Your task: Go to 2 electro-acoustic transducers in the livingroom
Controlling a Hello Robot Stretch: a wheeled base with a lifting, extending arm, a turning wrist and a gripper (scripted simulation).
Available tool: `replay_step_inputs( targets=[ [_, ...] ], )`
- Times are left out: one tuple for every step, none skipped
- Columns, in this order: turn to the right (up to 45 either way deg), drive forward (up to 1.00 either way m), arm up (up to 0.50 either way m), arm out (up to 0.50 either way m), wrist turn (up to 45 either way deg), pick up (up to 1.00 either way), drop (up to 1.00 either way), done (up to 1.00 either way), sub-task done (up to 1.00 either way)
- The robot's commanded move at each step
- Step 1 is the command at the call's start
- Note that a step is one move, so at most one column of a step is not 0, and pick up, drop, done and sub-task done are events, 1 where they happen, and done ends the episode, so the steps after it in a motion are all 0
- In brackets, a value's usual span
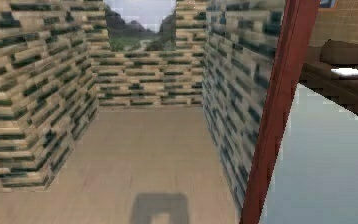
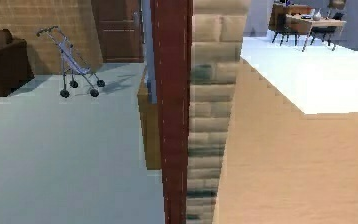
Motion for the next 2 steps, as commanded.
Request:
replay_step_inputs(
  targets=[
    [-6.0,0.00,0.00,0.00,0.0,0.00,0.00,0.00,0.00],
    [0.0,0.35,0.00,0.00,0.0,0.00,0.00,0.00,0.00]
  ],
)
